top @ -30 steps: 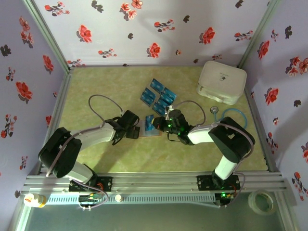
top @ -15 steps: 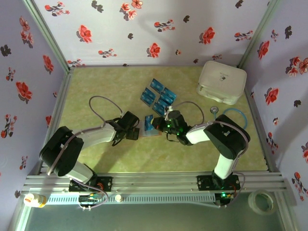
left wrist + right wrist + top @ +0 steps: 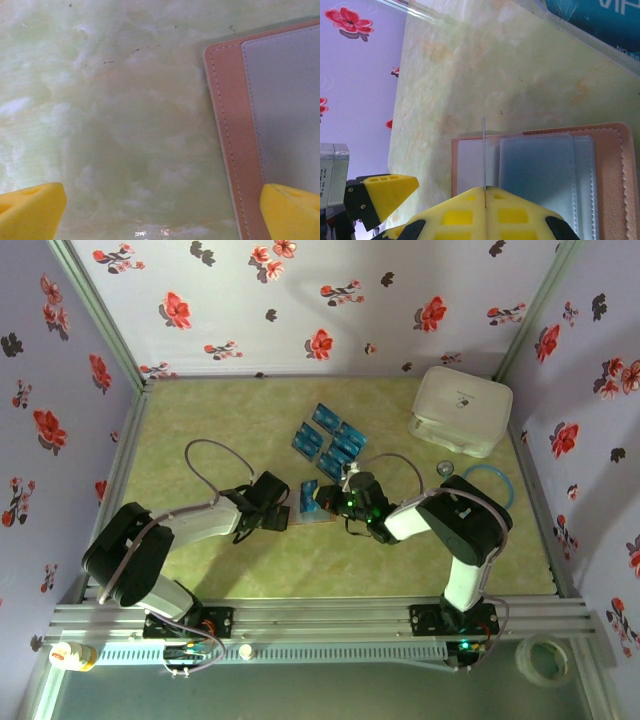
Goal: Put the credit cards into the card holder
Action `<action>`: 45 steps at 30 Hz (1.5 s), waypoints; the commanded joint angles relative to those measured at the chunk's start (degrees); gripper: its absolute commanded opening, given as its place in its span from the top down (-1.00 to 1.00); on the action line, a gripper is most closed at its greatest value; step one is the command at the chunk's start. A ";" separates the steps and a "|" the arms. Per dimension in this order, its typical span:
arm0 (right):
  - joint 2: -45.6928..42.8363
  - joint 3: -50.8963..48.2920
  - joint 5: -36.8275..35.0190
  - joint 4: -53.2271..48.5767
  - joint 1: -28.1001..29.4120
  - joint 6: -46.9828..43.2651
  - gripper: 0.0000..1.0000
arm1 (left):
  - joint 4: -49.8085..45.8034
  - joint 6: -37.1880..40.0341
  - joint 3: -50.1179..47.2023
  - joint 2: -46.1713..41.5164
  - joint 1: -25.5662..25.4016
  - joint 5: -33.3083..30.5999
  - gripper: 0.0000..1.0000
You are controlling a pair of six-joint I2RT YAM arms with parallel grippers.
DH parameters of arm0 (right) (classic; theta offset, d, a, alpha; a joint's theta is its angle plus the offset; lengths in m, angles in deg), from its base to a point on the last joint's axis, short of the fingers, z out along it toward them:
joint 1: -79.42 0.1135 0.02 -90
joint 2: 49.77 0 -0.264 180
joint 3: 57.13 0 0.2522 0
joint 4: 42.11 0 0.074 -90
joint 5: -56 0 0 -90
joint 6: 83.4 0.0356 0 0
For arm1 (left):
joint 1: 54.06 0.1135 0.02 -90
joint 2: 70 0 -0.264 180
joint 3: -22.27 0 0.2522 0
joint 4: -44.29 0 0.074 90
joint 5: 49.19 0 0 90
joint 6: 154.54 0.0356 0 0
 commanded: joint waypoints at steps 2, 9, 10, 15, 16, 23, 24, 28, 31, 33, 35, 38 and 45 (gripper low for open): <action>0.95 -1.10 -0.47 2.53 -0.32 0.09 1.00 | 0.10 -0.83 -0.86 0.51 -0.47 -0.51 -0.99; 1.60 -1.83 -0.22 3.67 -0.27 0.42 1.00 | 0.12 -0.71 -0.84 0.61 -0.45 -0.54 -0.99; 1.73 -1.92 -0.11 3.83 -0.28 0.51 1.00 | 0.07 -0.71 -0.86 0.59 -0.50 -0.55 -0.99; 2.23 -2.09 0.48 4.78 -0.27 0.86 1.00 | 0.08 -0.71 -0.91 0.60 -0.46 -0.52 -0.99; 2.41 -2.09 0.59 4.97 -0.27 0.95 1.00 | 0.13 -0.66 -0.83 0.62 -0.45 -0.54 -0.99; 3.11 -2.24 1.33 6.91 -0.27 1.80 1.00 | 0.11 -0.62 -0.94 0.41 -0.45 -0.50 -0.99; 3.28 -2.27 1.47 7.16 -0.27 1.83 1.00 | 0.13 -0.61 -0.97 0.38 -0.47 -0.55 -0.99; 3.83 -2.37 1.83 8.03 -0.27 2.33 1.00 | 0.07 -0.62 -0.97 0.42 -0.45 -0.55 -0.99; 4.18 -2.38 1.97 8.49 -0.34 2.53 1.00 | 0.03 -0.62 -0.91 0.36 -0.45 -0.62 -1.00; 4.27 -2.43 2.16 8.65 -0.27 2.62 1.00 | 0.05 -0.61 -0.98 0.33 -0.48 -0.58 -0.99; 4.43 -2.44 2.26 8.69 -0.28 2.70 1.00 | 0.02 -0.55 -0.97 0.27 -0.45 -0.57 -0.99; 4.45 -2.53 2.38 8.69 -0.27 2.66 1.00 | 0.09 -0.56 -0.98 0.27 -0.52 -0.55 -0.99; 4.48 -3.22 2.42 8.50 -0.28 2.80 1.00 | 0.04 -0.56 -0.93 0.03 -0.51 -0.60 -0.99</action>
